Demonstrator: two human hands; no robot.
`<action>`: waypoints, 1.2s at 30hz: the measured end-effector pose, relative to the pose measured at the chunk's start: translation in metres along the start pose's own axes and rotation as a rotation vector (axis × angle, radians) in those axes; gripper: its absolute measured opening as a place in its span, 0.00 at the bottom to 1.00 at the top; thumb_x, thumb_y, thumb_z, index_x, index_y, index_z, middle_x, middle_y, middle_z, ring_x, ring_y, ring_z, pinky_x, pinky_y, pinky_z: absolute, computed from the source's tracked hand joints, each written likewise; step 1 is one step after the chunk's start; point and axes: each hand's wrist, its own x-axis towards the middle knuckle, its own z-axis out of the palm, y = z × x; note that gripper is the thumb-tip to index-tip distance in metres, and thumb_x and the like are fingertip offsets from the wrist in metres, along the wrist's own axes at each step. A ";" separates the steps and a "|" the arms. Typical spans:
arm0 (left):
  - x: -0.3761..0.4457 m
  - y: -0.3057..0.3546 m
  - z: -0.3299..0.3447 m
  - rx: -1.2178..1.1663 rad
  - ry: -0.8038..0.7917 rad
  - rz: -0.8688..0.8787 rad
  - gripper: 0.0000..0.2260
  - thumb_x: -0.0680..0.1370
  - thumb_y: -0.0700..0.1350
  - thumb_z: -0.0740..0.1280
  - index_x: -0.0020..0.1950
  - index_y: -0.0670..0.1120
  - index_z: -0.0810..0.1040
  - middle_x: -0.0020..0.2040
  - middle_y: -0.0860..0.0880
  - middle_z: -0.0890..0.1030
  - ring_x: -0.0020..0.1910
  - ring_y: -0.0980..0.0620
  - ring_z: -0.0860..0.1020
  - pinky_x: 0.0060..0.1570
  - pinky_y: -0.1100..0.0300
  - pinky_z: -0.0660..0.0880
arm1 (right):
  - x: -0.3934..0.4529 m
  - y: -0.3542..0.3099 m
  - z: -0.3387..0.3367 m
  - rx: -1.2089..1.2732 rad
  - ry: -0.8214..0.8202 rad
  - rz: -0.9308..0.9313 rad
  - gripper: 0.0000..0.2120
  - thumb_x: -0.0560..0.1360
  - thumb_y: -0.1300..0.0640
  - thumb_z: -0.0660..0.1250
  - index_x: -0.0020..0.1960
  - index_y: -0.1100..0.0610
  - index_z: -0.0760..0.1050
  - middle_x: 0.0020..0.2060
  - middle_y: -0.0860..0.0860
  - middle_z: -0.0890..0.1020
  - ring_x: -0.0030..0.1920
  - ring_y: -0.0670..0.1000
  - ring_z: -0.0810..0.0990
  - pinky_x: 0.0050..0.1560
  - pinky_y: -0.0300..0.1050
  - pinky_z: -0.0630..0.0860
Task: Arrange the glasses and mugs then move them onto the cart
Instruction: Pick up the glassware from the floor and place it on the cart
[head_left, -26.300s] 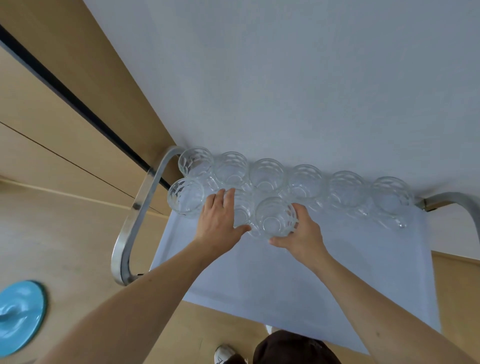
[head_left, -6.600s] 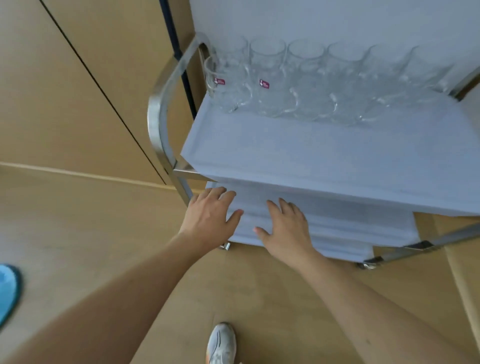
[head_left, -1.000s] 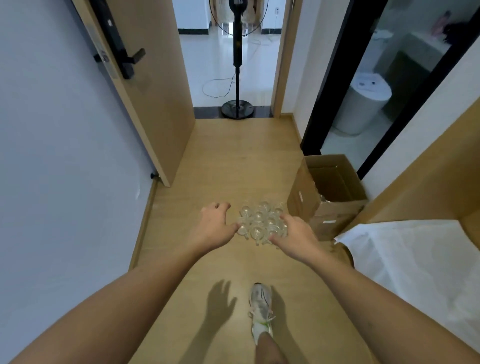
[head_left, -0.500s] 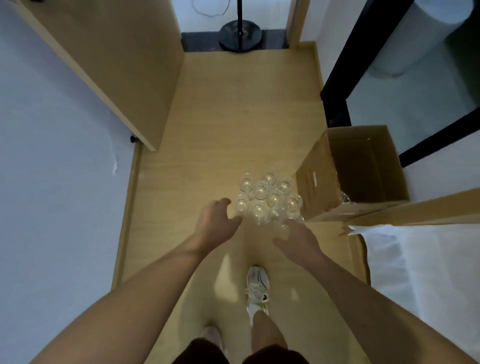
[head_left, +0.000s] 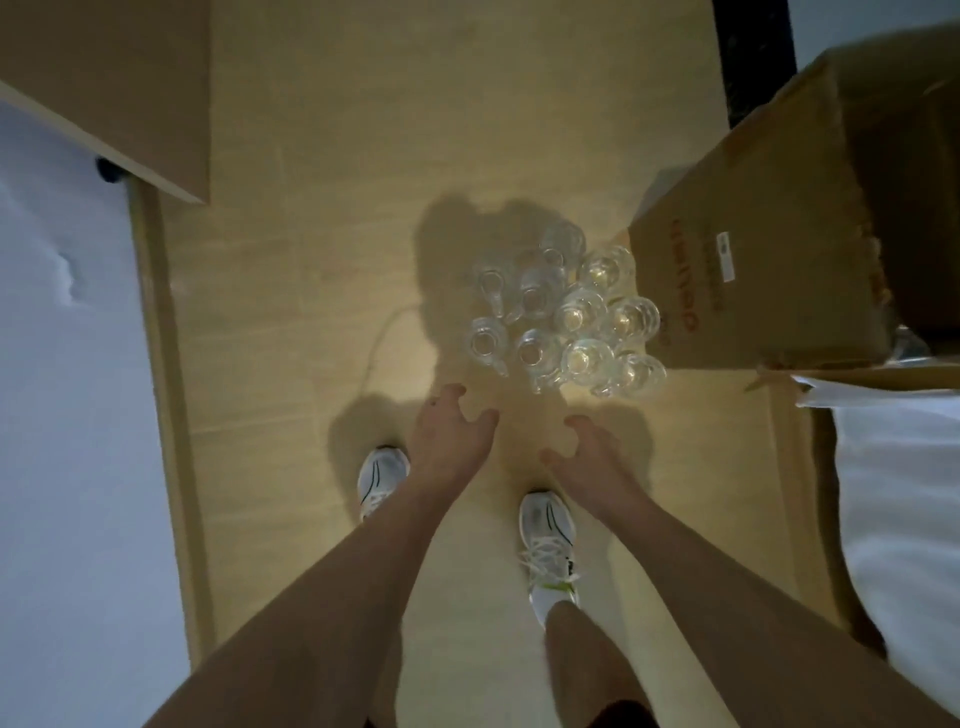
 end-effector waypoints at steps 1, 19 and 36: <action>0.022 -0.007 0.008 0.004 -0.012 -0.005 0.26 0.79 0.54 0.68 0.75 0.48 0.70 0.71 0.45 0.74 0.71 0.45 0.71 0.66 0.54 0.66 | 0.020 0.002 0.012 0.011 0.008 0.019 0.31 0.77 0.46 0.70 0.76 0.55 0.65 0.70 0.58 0.73 0.70 0.58 0.72 0.67 0.49 0.70; 0.266 -0.110 0.173 -0.414 -0.189 -0.221 0.25 0.68 0.56 0.76 0.64 0.57 0.77 0.62 0.50 0.79 0.55 0.52 0.79 0.60 0.50 0.78 | 0.275 0.079 0.148 0.361 0.238 0.113 0.25 0.76 0.49 0.72 0.70 0.50 0.70 0.55 0.50 0.80 0.54 0.53 0.80 0.58 0.50 0.76; 0.288 -0.094 0.193 -0.716 -0.406 -0.188 0.21 0.73 0.33 0.66 0.61 0.52 0.80 0.58 0.58 0.80 0.61 0.54 0.77 0.64 0.47 0.76 | 0.309 0.090 0.170 0.773 0.197 0.101 0.07 0.75 0.47 0.72 0.43 0.49 0.78 0.43 0.49 0.83 0.42 0.53 0.85 0.51 0.62 0.82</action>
